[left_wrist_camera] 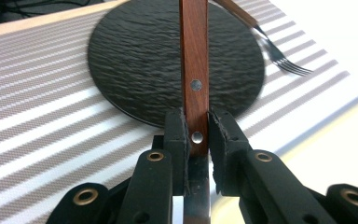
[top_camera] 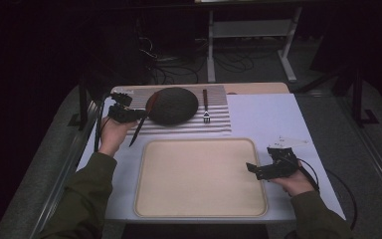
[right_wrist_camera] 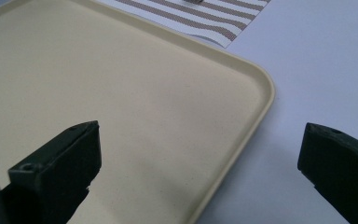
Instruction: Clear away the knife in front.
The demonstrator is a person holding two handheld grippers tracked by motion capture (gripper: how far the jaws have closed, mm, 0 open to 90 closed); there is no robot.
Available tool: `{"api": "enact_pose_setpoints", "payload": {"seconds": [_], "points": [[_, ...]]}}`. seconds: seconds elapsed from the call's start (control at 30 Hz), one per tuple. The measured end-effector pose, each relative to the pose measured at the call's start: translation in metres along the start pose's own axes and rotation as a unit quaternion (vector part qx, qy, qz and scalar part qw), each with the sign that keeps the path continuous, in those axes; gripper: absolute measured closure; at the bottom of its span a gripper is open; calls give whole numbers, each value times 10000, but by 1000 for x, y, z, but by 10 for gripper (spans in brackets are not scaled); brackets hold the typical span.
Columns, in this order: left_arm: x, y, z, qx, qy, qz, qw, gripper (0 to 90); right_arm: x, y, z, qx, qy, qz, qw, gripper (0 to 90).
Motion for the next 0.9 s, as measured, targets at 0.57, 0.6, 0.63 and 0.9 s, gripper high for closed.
{"api": "enact_pose_setpoints", "payload": {"seconds": [0.57, 0.6, 0.63, 0.9], "points": [[37, -57, -15, 386, 222, 333, 9985, 784, -1, 0, 0, 0, 2, -8, 10000, 0], [39, -58, -15, 396, 254, 343, 9983, 784, -1, 1, 0, 1, 2, -7, 10000, 0], [42, -59, -15, 422, 256, 347, 9982, 784, -1, 1, 0, 2, 2, -12, 10000, 0], [63, -68, -12, 499, 387, 390, 9972, 783, -2, 2, 1, -4, 20, -24, 10000, 0]]}}
Point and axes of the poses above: each handheld gripper's, and its own axes: z roughly forward along the jaws, x roughly out of its underside, y roughly to its left, the point moved 4 cm from there along z, roughly forward along the jaws, and after that the axes turned 7 degrees about -z, right-handed, at the moved point
